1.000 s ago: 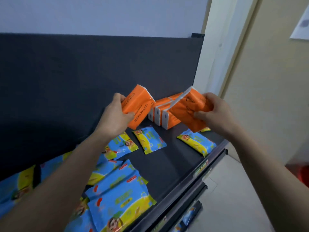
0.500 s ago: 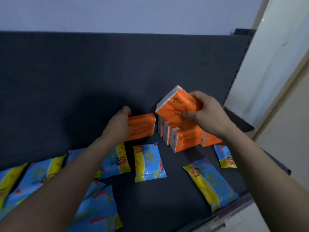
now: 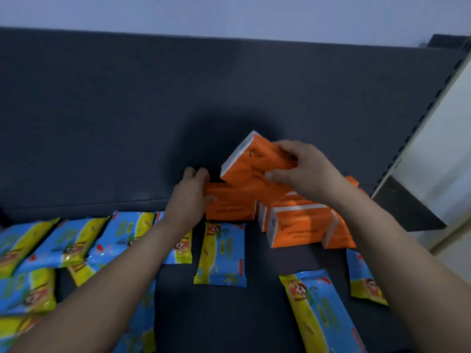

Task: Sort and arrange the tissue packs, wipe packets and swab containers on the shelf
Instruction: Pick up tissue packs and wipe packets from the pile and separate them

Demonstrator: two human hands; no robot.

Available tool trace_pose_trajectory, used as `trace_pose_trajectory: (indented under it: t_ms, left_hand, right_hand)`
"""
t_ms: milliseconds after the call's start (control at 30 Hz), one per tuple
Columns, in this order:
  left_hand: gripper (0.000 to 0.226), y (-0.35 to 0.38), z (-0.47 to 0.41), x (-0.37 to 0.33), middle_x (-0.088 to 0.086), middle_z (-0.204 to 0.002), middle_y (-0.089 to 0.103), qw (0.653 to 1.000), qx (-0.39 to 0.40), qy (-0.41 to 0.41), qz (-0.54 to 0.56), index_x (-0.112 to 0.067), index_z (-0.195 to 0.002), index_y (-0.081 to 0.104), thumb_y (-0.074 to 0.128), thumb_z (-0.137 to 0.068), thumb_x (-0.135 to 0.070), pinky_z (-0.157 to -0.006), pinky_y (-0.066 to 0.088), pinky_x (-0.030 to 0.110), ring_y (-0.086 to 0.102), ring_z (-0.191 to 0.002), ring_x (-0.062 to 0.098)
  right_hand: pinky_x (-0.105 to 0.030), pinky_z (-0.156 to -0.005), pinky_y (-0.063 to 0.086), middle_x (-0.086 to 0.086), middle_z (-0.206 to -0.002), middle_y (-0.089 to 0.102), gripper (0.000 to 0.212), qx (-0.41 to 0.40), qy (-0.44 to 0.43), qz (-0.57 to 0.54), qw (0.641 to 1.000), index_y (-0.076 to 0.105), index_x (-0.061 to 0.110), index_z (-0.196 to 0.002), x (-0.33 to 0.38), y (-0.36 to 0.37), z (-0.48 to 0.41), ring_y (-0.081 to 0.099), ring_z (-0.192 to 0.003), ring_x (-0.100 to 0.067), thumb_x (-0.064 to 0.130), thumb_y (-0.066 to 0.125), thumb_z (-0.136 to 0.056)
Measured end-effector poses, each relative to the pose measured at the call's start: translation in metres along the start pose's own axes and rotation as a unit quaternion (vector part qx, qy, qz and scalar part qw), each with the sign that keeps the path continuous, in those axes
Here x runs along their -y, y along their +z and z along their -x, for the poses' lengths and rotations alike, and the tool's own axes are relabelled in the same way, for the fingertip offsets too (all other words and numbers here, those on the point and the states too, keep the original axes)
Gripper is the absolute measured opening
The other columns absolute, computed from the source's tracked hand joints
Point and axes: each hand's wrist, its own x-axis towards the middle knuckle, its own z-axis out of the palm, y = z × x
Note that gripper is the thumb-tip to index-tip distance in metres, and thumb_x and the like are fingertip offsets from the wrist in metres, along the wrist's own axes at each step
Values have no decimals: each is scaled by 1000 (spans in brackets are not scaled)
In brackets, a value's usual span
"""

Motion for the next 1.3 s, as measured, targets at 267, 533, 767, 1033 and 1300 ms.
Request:
trace_pose_trajectory:
  t_ms: [267,533,767,1033,1300]
  left_hand:
    - [9,-32,8,16,5,-87,63,999,14,-44,15,-11,-85,62,67,-78,-10,-72,47,32,59,-86,24]
    - [42,-15,30,25,-6,-103,55,954,280,-63,84,-19,-112,61,77,-74,-21,-64,44,18,56,-89,10]
    - [89,5,31,25,1,-137,41,943,320,-65,62,-23,-133,35,85,-60,-37,-99,40,33,39,-125,19]
    - [87,-6,38,18,3,-134,41,925,370,-34,-79,-21,-130,39,80,-60,-52,-105,30,39,32,-126,24]
    - [59,-47,47,36,-4,-116,51,928,369,-53,-18,-18,-110,50,82,-65,-40,-74,43,25,49,-94,14]
  right_hand:
    - [-24,-75,45,5,-103,60,41,109,-45,112,987,56,23,-110,13,39,-13,57,-91,-12,15,74,-74]
    - [-36,-89,38,-6,-115,57,46,136,-20,318,938,50,19,-119,1,71,-26,49,-110,-28,22,69,-77]
    - [-37,-90,33,-6,-121,49,44,109,0,404,908,50,21,-123,1,82,-26,40,-115,-28,20,63,-81]
    - [-34,-85,40,-11,-119,56,40,81,14,427,901,48,11,-122,8,91,-20,49,-113,-30,9,57,-83]
    - [-35,-89,41,-15,-123,47,41,66,27,437,897,47,7,-122,13,110,-11,44,-114,-33,-1,47,-82]
